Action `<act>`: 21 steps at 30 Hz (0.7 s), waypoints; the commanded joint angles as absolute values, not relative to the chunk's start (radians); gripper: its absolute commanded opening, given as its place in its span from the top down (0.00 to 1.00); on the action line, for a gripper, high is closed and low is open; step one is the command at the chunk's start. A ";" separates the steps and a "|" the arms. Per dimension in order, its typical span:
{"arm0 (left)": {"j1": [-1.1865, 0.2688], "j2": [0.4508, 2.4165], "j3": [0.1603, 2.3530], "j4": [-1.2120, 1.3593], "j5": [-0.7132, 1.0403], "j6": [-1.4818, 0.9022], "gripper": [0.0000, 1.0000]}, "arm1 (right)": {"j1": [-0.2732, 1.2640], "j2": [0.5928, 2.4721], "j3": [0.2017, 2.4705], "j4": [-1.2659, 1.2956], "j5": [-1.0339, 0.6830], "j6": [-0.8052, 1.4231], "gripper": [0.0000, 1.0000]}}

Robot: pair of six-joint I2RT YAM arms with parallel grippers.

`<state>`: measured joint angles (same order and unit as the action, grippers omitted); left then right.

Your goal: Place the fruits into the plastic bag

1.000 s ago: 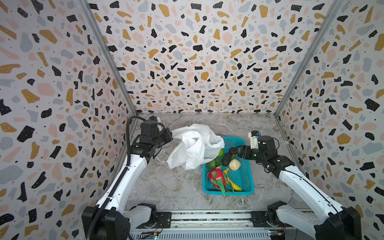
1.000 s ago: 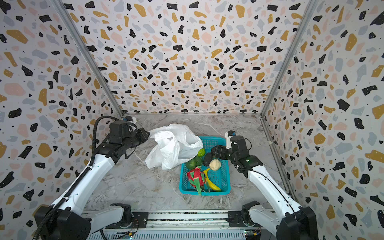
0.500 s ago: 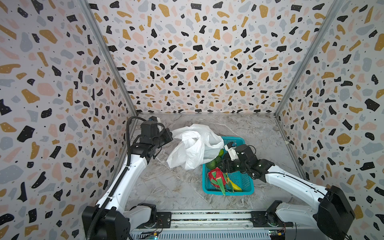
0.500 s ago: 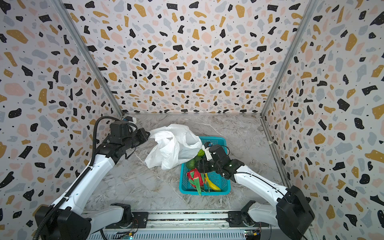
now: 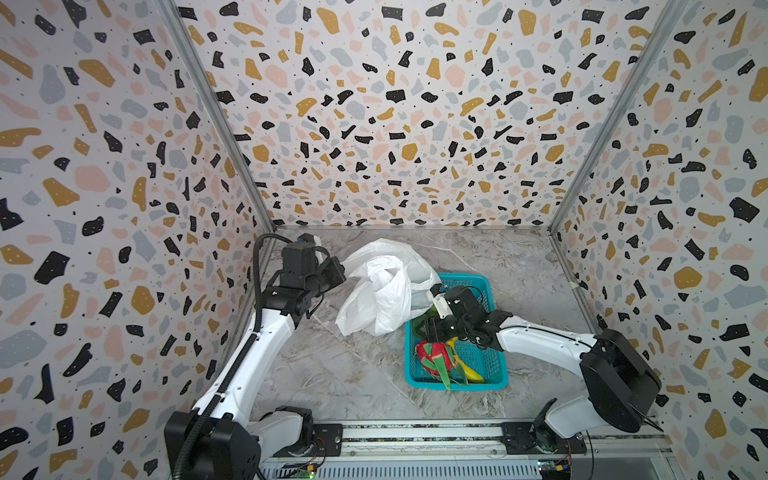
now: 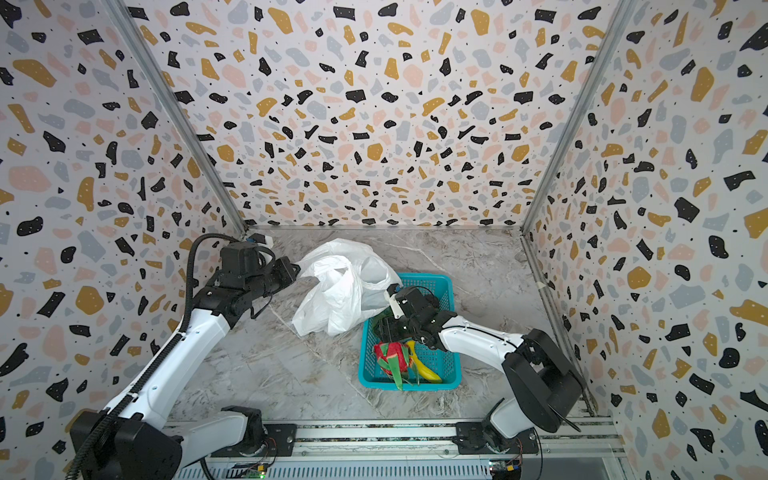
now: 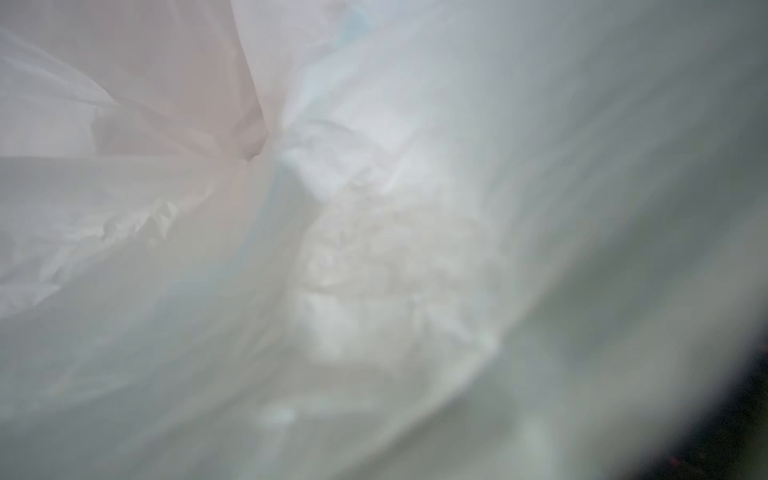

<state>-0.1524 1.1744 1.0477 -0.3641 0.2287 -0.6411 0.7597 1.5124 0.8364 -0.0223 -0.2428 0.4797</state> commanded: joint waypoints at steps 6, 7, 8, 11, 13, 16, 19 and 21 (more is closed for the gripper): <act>-0.150 1.155 1.036 -0.341 0.242 -0.643 1.00 | 0.770 1.571 0.891 -0.009 -0.248 0.446 0.40; -0.150 1.155 1.036 -0.340 0.242 -0.643 1.00 | 0.773 1.572 0.890 -0.008 -0.248 0.450 0.44; -0.150 1.155 1.036 -0.342 0.242 -0.643 1.00 | 0.772 1.569 0.886 -0.004 -0.246 0.451 0.50; -0.150 1.155 1.034 -0.340 0.240 -0.643 1.00 | 0.772 1.542 0.868 0.009 -0.235 0.457 0.64; -0.150 1.157 1.033 -0.339 0.241 -0.643 1.00 | 0.772 1.510 0.856 0.015 -0.217 0.460 0.68; -0.150 1.156 1.031 -0.339 0.240 -0.643 1.00 | 0.772 1.424 0.828 0.023 -0.163 0.467 0.68; -0.150 1.155 1.032 -0.339 0.240 -0.643 1.00 | 0.772 1.317 0.790 0.028 -0.077 0.496 0.68; -0.149 1.155 1.030 -0.338 0.241 -0.643 1.00 | 0.772 1.238 0.761 0.023 0.001 0.538 0.70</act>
